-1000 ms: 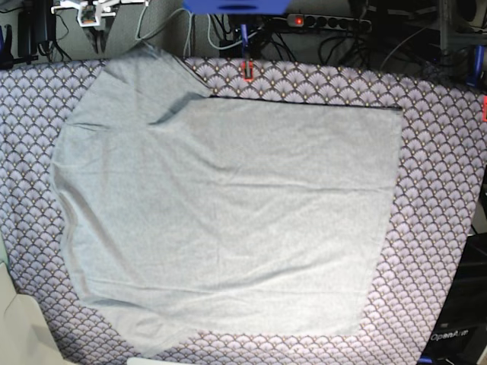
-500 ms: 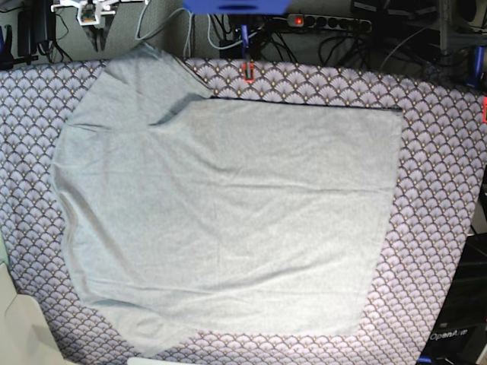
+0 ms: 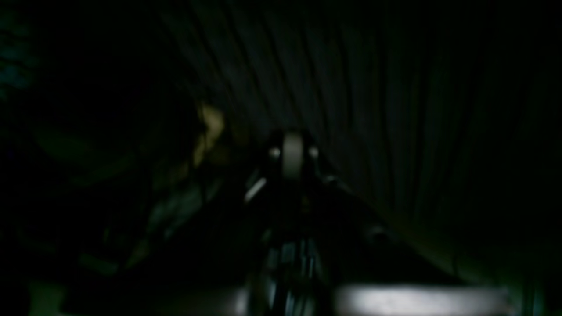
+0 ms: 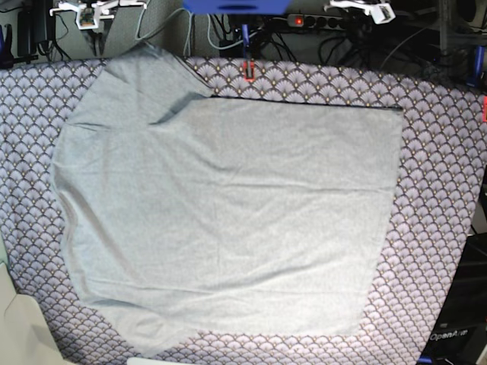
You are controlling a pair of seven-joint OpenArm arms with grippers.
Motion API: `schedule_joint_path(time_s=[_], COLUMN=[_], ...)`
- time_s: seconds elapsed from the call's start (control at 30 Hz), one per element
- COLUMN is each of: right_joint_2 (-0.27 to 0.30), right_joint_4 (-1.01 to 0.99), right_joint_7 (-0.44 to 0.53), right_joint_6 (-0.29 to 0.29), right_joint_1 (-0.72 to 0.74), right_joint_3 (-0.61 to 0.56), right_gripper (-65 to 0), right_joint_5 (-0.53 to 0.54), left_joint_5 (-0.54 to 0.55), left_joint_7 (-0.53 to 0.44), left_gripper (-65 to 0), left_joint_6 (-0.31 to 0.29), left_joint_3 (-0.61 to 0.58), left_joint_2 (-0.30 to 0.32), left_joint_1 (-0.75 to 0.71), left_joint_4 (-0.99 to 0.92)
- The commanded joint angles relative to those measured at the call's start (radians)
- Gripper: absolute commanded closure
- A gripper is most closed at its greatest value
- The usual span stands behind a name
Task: Fold the T-shirt properly
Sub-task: 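Move both grippers toward the shoulder corners of the grey T-shirt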
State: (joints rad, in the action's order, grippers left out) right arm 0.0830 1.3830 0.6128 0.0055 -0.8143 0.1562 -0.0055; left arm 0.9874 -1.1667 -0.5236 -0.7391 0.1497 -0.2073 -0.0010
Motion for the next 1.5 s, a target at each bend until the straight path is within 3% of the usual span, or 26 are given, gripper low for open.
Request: schedule_joint_path(time_s=[0.0,0.13,0.27,0.43,0.57,0.67,0.73,0.87,1.07,1.3,1.47], right_joint_2=[0.002,0.001,0.001,0.001,0.002,0.002,0.002,0.002,0.002,0.002,0.002], right_joint_4=[0.016,0.006,0.006,0.008,0.008,0.008,0.008,0.008,0.008,0.008,0.008], right_joint_7=[0.028,0.028,0.028,0.028,0.028,0.028,0.028,0.028,0.026,0.026,0.026], right_joint_6=[-0.002,-0.002,-0.002,-0.002,-0.002,-0.002,-0.002,-0.002,-0.002,-0.002,-0.002], right_joint_1=[-0.006,-0.001,0.002,0.005,0.005,0.006,0.006,0.006,0.006,0.005,0.005], right_joint_3=[0.003,0.004,0.004,0.007,0.009,0.009,0.009,0.009,0.009,0.009,0.009], right_gripper=[0.0,0.0,0.0,0.0,0.0,0.0,0.0,0.0,0.0,0.0,0.0], right_joint_5=[0.005,0.006,0.006,0.006,0.006,0.006,0.006,0.006,0.006,0.006,0.006], left_joint_5=[0.003,-0.015,-0.072,-0.08,-0.075,-0.078,-0.077,-0.078,-0.071,-0.069,-0.077], left_joint_7=[-0.017,0.106,0.396,0.505,0.693,0.856,0.878,0.845,0.451,0.143,-0.04], left_gripper=[0.0,0.0,0.0,0.0,0.0,0.0,0.0,0.0,0.0,0.0,0.0], left_joint_6=[-0.003,-0.005,0.009,0.194,0.342,0.477,0.538,0.572,0.575,0.575,0.569], left_joint_3=[-0.004,-0.02,-0.138,-0.299,-0.428,-0.477,-0.491,-0.497,-0.488,-0.48,-0.406], left_joint_2=[0.004,0.006,0.006,-0.003,-0.003,0.037,0.069,0.081,0.072,0.072,0.074], left_joint_1=[0.004,0.035,0.082,0.101,0.101,0.105,0.104,0.087,-0.002,-0.063,-0.1], left_joint_4=[0.001,0.001,0.001,0.001,0.001,0.001,0.001,0.001,0.001,0.001,0.001])
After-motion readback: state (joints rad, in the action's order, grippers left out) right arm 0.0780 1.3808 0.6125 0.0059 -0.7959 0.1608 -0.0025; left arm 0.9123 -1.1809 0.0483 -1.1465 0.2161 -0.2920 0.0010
